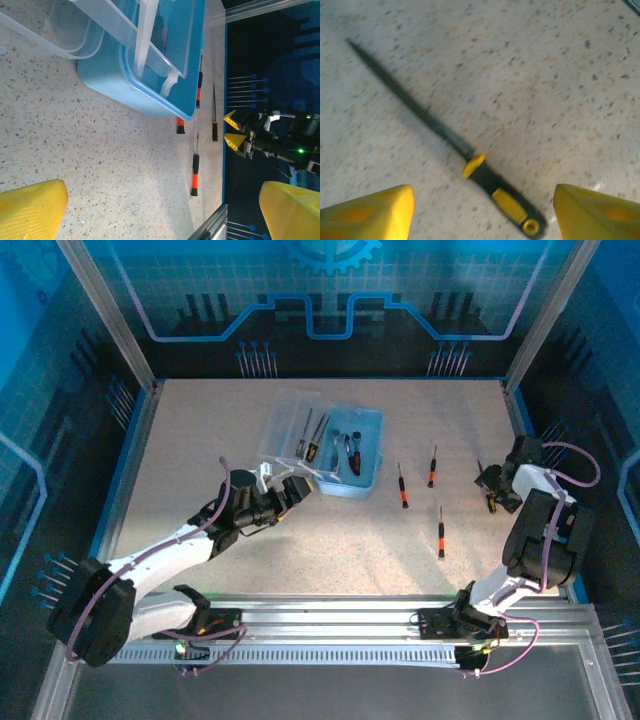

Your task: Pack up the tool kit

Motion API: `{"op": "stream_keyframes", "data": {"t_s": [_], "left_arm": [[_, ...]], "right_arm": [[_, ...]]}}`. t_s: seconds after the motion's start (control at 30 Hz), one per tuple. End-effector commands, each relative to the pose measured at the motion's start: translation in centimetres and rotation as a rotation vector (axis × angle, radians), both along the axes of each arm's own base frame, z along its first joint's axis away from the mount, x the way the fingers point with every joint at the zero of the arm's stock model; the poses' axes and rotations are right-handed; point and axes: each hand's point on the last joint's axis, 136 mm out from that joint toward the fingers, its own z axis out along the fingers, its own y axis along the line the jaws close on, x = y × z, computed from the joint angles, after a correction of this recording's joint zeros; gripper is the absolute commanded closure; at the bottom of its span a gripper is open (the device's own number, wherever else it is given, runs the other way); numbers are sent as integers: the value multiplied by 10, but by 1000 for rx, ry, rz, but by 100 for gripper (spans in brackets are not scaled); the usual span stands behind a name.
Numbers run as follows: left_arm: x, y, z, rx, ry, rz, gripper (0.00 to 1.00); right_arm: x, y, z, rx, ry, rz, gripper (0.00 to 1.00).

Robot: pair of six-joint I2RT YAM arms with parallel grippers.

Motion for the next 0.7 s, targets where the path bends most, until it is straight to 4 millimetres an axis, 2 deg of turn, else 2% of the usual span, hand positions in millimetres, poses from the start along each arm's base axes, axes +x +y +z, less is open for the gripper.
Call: {"op": "stream_keyframes", "data": {"t_s": [0.0, 0.13, 0.23, 0.47, 0.67], "left_arm": [[-6, 6, -2, 20, -11, 20, 1], [-7, 9, 2, 29, -19, 23, 1], [-8, 11, 3, 44, -16, 27, 1], [-10, 14, 8, 55, -28, 35, 1], [-11, 14, 12, 67, -29, 25, 1]], "right_arm": [[11, -2, -10, 78, -23, 18, 27], [15, 7, -21, 119, -1, 57, 31], [18, 22, -25, 128, 30, 104, 33], [24, 49, -11, 126, 23, 175, 36], [20, 48, -14, 95, 55, 200, 38]]}}
